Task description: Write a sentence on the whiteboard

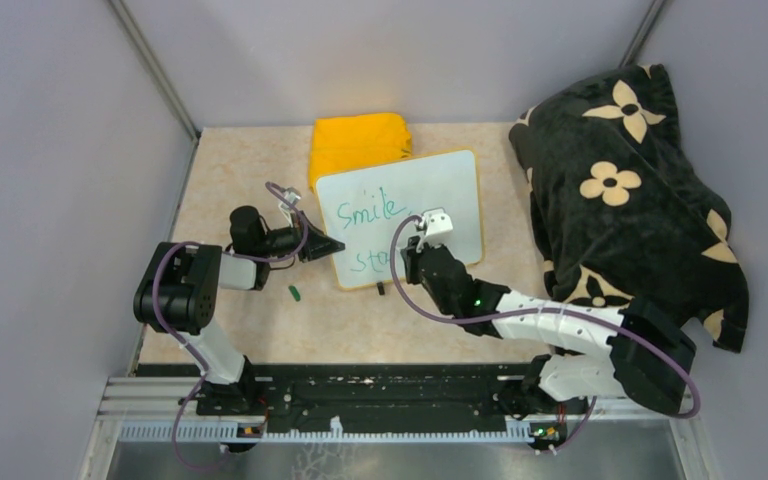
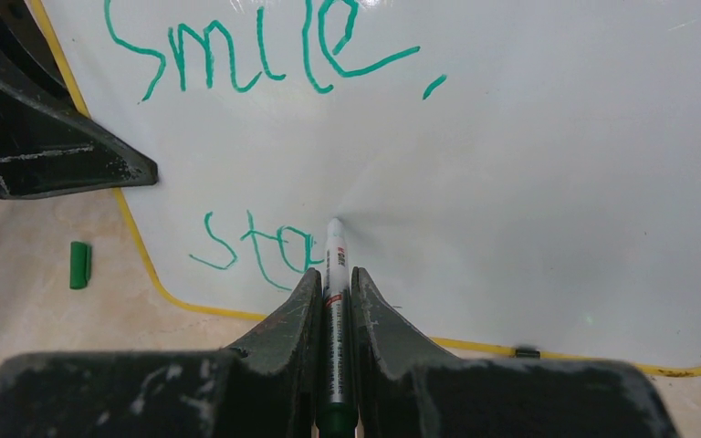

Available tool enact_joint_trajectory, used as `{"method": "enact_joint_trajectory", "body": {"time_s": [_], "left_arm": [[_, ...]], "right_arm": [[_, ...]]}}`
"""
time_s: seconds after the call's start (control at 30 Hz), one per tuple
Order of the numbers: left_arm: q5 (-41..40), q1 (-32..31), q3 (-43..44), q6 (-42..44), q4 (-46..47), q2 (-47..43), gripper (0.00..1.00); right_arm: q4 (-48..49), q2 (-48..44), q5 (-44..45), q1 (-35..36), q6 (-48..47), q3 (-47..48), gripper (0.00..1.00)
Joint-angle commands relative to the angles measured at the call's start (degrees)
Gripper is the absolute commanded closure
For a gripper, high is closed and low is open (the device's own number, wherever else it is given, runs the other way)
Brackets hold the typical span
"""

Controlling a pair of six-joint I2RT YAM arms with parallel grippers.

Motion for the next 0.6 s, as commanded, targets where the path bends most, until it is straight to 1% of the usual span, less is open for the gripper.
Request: {"method": "enact_joint_trajectory", "body": {"time_s": [0.0, 0.33, 0.57], "left_arm": [[-2.89, -0.35, -0.02, 2.99, -4.8, 0.58, 1.0], [-2.94, -0.35, 0.07, 2.99, -4.88, 0.59, 1.0], [-2.98, -0.35, 0.07, 2.99, -4.98, 0.62, 1.0]], "right_arm": [[3.44, 0.5, -0.61, -0.37, -0.48, 3.16, 1.0], [3.13, 1.72, 0.53, -0.45, 0.24, 1.82, 1.0], [2.01, 0.57, 1.21, -0.45, 1.89, -0.61, 1.0]]}}
